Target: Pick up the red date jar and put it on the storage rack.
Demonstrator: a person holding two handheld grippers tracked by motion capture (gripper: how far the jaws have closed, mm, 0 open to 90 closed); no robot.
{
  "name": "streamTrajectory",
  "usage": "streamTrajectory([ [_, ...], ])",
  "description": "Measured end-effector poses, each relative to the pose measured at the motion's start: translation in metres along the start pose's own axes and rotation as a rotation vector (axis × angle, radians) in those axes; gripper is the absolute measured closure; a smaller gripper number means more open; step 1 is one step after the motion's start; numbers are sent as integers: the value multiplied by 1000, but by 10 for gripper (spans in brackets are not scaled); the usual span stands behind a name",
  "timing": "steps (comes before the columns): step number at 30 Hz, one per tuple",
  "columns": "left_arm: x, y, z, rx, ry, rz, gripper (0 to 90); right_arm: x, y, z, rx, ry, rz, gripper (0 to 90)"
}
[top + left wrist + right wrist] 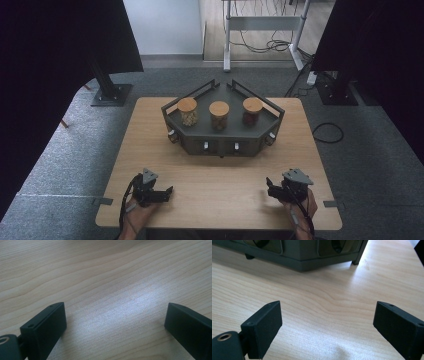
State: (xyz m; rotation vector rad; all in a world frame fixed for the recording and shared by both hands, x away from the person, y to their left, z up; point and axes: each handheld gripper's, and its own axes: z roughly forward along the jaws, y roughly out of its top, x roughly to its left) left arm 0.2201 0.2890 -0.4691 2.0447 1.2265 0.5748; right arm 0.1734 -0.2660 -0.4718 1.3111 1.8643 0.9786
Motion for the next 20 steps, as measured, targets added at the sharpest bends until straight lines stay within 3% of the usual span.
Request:
streamTrajectory([
  [10,0,0,0,0,-1,1,37,1,-5,10,57,-10,-4,84],
  [20,0,0,0,1,-1,2,36,0,-8,13,67,-5,6,84],
])
